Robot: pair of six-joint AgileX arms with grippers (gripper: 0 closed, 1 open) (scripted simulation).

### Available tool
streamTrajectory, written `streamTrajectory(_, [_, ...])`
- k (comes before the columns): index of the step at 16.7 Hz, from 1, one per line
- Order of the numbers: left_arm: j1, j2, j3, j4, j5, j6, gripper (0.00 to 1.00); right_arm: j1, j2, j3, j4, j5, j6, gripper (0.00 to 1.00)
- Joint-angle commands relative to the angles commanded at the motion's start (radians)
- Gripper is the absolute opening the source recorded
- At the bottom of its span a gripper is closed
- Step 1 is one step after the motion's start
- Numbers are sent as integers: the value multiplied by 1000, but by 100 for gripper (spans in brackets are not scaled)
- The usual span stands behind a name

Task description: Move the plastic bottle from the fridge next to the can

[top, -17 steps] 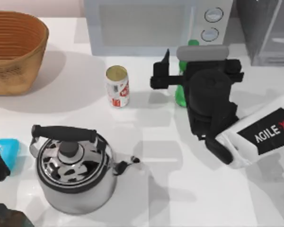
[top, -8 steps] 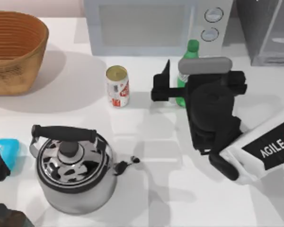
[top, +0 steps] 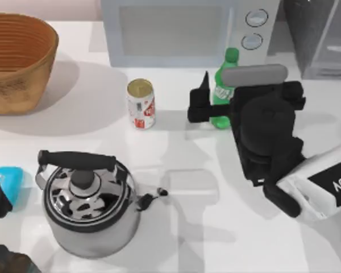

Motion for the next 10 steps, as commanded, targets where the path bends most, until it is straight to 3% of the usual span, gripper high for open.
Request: streamTrajectory(10, [0, 0, 0, 0, 0, 0, 100, -247, -767, -417, -439, -314, -15, 100])
